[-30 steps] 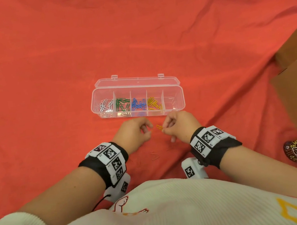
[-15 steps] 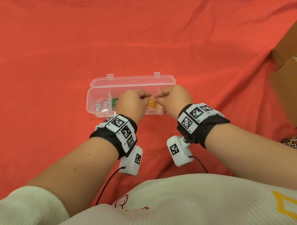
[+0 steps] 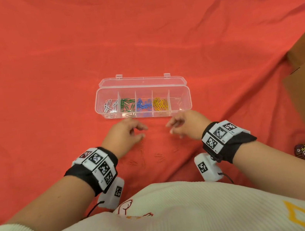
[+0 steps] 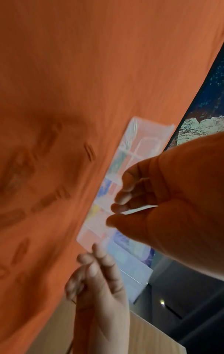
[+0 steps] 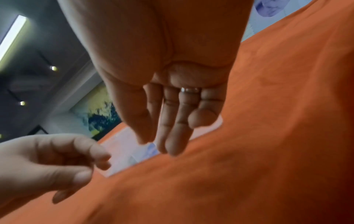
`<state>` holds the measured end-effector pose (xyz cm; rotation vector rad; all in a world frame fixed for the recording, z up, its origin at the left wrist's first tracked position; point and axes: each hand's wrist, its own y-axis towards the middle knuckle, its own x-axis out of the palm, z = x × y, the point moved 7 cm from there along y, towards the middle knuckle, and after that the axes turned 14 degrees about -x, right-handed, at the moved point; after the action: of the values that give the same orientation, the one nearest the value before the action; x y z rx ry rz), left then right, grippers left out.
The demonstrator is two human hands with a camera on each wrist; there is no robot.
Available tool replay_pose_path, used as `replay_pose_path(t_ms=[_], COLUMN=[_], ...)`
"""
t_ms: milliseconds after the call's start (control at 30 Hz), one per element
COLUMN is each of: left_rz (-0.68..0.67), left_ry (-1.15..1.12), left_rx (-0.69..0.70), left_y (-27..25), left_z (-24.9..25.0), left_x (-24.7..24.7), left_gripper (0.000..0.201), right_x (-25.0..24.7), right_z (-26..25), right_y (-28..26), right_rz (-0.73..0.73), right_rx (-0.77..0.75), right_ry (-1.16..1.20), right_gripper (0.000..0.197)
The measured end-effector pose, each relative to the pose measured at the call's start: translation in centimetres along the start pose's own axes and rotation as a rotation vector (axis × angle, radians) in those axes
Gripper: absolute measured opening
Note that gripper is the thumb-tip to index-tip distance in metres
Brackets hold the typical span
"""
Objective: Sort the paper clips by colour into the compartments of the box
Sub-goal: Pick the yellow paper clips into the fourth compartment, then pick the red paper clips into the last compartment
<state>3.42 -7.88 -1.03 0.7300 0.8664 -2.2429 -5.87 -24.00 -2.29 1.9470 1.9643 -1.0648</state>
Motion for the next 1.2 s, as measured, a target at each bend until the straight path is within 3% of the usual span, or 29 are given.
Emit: replay_pose_path(t_ms=[100,167,400,500,733,867,1067,1200], left_rz=[-0.124,-0.151,-0.206,-0.176,-0.161,-0.176,-0.178,-0.176], left_ry=[0.144,0.161,0.162,0.158,0.121,0.161,0.206,0.193], left_rx=[-0.029,-0.052,-0.027,-0.018,-0.054,-0.062,-0.048,-0.057], left_y=[-1.0,-1.4,-3.5,-3.9,-4.1,-4.1,-4.4,-4.6], left_z=[-3.0,-4.5,-7.0,-7.2,-7.2,-7.2,-7.2,-7.1], left_x=[1.3,1.6,2.3,2.6,3.1,2.9,2.9,2.6], left_gripper=[0.029,0.033,0.039,0.032,0.012,0.008,0.007,0.007], right_x=[2.0,2.9,4.1,4.2,6.3,7.5,8.2,8.2], right_z=[1.2,1.7,1.6,0.7,-2.2,-2.0,-1.4,-1.3], right_y=[-1.2,-1.8,-2.7,-2.7,-2.2,-2.1,-2.5,-2.7], right_rz=[-0.219,-0.262,-0.224,-0.220,-0.187,-0.261,-0.269,-0.265], right_rx=[0.050,0.054,0.021,0.017,-0.040,-0.031,-0.030,-0.043], right_ry=[-0.218,-0.321,-0.372,-0.393,-0.057,-0.187,-0.294,-0.324], right_gripper=[0.025,0.026,0.015,0.012,0.022,0.029,0.011,0.011])
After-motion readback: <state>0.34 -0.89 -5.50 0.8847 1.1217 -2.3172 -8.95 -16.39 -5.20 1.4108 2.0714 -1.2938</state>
